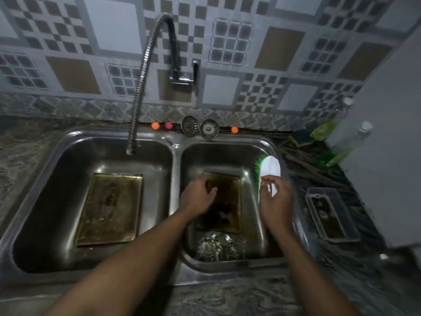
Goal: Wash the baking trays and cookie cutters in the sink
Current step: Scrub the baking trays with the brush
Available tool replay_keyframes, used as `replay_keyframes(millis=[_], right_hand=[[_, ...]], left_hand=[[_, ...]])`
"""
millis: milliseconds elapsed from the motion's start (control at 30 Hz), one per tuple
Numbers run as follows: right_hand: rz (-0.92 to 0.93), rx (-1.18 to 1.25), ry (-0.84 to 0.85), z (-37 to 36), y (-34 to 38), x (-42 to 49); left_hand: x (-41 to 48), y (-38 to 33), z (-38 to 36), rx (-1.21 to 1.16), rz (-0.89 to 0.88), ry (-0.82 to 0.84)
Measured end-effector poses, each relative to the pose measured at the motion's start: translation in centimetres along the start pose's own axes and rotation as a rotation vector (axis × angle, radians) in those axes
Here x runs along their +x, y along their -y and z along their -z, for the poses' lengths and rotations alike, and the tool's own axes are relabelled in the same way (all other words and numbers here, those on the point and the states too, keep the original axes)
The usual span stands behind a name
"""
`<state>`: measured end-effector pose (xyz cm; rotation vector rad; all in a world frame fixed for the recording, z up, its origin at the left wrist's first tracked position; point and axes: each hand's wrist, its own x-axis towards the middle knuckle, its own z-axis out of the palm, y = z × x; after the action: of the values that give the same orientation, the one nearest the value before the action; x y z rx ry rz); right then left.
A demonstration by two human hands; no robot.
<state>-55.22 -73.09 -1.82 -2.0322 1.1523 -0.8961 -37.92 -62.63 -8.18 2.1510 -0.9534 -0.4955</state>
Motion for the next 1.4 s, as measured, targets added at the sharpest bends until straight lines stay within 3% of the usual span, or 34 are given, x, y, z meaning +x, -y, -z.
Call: replay_keyframes(millis=[267, 433, 633, 867, 1033, 1267, 1400], right_hand=[[-0.058, 0.027, 0.016, 9.1, -8.9, 5.6], [-0.093, -0.147, 0.052, 13.3, -14.7, 7.4], [-0.196, -0.132, 0.128, 14.1, -17.8, 8.3], [-0.215, -0.151, 0.092, 14.4, -18.0, 7.4], [-0.249, -0.174, 0.097, 14.0, -18.2, 6.1], [-0.238, -0.241, 0.095, 13.5, -19.5, 5.9], [-0.184, -0.304, 0.118, 13.2, -19.5, 6.2]], left_hand=[[0.9, -0.2, -8.5, 0.2, 0.256, 0.013], [1.5, 3.8, -11.9, 0.304, 0.441, 0.156], [2.1, 7.4, -15.5, 0.377, 0.582, 0.317], [5.1, 4.7, -15.7, 0.542, 0.699, 0.142], [7.0, 6.9, -15.9, 0.559, 0.653, 0.184], [6.8, 5.4, -14.5, 0.436, 0.608, -0.019], [6.4, 4.4, -13.2, 0.321, 0.453, -0.11]])
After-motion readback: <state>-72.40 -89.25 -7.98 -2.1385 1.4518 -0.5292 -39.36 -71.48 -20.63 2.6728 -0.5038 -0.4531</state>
